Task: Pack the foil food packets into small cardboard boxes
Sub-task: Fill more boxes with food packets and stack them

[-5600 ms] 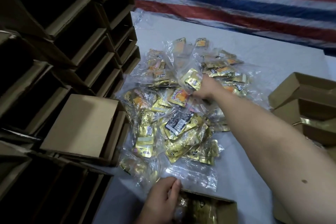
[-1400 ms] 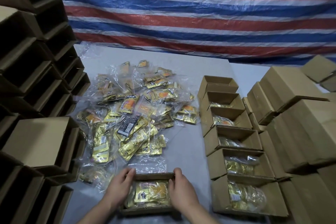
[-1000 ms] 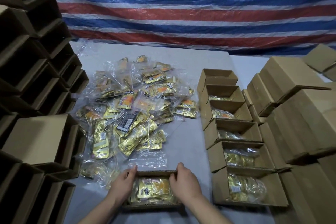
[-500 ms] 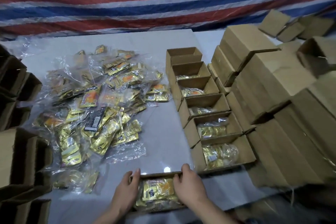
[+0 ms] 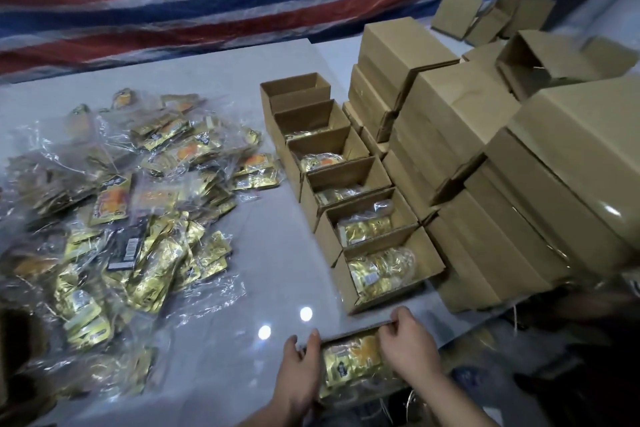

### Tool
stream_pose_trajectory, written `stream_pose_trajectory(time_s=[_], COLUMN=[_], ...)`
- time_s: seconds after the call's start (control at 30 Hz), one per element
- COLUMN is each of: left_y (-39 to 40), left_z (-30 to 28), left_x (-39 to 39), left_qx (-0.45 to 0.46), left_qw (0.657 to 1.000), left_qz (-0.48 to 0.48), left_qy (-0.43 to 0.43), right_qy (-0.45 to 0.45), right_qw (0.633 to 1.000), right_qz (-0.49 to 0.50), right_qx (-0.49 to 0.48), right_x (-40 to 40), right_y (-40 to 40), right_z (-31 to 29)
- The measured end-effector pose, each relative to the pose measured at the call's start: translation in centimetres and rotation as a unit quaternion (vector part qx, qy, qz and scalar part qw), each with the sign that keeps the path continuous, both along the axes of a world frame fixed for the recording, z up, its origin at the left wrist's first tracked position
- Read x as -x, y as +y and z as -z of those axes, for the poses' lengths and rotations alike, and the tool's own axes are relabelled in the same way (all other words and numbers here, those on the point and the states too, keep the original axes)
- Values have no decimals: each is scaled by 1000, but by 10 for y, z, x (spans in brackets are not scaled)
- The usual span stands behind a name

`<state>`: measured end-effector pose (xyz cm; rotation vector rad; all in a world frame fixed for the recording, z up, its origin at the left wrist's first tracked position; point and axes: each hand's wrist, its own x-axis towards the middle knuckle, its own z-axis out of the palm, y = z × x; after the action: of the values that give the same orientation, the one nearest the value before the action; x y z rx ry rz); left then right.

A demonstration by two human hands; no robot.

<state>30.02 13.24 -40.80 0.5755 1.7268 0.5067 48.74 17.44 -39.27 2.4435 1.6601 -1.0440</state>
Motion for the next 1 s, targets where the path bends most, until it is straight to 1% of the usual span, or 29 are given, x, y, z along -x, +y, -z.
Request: stream_pose_trajectory(time_s=[0.13, 0.23, 0.33, 0.53, 0.67, 0.77, 0.83, 1.0], left_y=[10, 22, 33, 47, 49, 50, 51, 59], left_z=[-1, -3, -6, -7, -9, -7, -5, -1], left_x=[-31, -49, -61, -77, -83, -86, -87, -84], left_qx=[-1, -3, -18, -35, -36, -36, -29, 16], left_qw=[999, 994, 990, 986, 983, 983, 985, 980], left_qz=[-12, -17, -22, -34, -30, -14, 1, 13], left_qy=[-49, -109, -141, -158, -178, -177, -172, -200], right_qy=[14, 3, -5, 11, 3, -18, -30, -33], right_qw=[999, 997, 996, 996, 997, 998, 998, 998], right_qz=[41, 70, 90, 85, 73, 61, 51, 50], right_qx=[-2, -16, -12, -11, -16, -13, -16, -25], right_x=[-32, -51, -66, -85, -92, -95, -96, -97], right_y=[14, 26, 40, 71, 83, 86, 86, 82], right_z=[1, 1, 2, 2, 5, 5, 5, 2])
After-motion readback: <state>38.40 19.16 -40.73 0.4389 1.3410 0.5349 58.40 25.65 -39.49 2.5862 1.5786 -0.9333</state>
